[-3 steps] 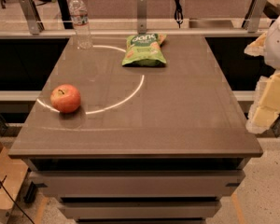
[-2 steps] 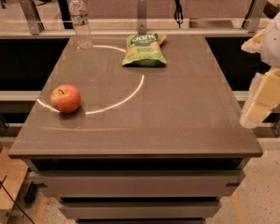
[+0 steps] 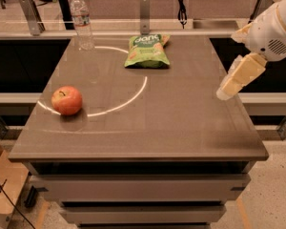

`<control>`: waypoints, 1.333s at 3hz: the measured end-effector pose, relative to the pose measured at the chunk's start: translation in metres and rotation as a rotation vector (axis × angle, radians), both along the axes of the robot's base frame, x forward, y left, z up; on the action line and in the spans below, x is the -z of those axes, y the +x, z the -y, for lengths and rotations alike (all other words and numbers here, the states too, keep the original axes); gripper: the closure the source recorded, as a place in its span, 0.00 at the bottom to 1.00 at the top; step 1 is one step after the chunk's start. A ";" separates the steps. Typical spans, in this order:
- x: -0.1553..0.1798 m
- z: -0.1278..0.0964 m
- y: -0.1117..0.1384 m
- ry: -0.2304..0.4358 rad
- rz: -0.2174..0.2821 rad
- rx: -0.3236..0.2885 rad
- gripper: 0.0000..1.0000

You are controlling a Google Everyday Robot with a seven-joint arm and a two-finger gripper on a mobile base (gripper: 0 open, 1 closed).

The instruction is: Pick green rice chip bag

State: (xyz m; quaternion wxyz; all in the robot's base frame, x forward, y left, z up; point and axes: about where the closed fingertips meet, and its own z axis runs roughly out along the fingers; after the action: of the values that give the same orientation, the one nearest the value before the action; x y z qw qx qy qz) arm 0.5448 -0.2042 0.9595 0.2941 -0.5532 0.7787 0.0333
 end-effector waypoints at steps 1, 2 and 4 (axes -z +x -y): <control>0.000 0.000 0.000 0.000 0.000 0.000 0.00; -0.001 -0.018 0.025 0.049 0.037 -0.011 0.00; 0.012 -0.068 0.112 0.222 0.093 -0.054 0.00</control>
Offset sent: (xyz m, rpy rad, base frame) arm 0.0673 0.0433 0.0025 0.1315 -0.0974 0.0239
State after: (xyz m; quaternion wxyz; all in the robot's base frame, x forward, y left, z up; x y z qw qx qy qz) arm 0.6572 -0.1360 0.9473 0.3881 -0.5390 0.7407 0.1015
